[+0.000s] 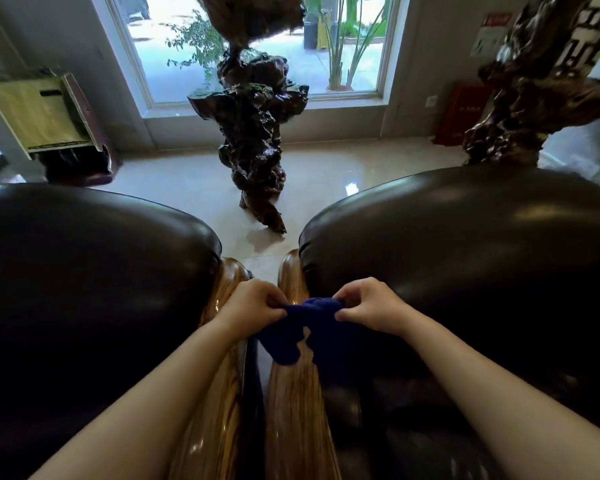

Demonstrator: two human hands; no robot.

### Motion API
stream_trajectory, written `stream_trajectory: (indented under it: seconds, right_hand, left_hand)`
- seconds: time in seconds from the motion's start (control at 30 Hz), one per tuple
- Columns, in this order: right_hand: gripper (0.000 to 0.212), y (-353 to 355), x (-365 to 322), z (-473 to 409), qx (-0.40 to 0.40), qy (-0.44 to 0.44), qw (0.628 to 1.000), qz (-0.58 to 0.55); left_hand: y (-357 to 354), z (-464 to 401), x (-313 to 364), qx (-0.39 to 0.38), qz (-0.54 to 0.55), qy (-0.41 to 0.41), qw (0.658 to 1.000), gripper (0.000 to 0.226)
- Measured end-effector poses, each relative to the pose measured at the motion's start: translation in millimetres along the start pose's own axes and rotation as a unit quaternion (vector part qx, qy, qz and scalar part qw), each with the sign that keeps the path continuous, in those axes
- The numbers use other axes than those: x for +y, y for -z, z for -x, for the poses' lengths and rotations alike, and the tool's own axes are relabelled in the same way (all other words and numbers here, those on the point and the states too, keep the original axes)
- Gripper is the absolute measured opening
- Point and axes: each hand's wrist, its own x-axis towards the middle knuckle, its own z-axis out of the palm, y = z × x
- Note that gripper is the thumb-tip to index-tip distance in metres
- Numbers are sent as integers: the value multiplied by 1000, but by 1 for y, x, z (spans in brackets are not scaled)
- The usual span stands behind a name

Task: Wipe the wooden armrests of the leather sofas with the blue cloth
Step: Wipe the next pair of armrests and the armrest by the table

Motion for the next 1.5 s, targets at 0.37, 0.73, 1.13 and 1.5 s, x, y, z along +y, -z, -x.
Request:
stream_trajectory:
  seconds: [0.37,0.73,1.13,1.5]
  right_hand:
    - [19,114,-82,131,85,66,993,43]
    - [16,149,-106,349,148,37,982,115]
    - [13,196,-33,557,175,-14,976,133]
    - [16,267,134,712,193,-89,971,112]
  left_hand:
    - [76,92,137,57,16,-35,998,12]
    - [47,217,265,-11,23,-114,993,8]
    - [-64,290,423,-53,-40,-171,983,12]
    - [-251,305,575,-104,-9,-165,981,12]
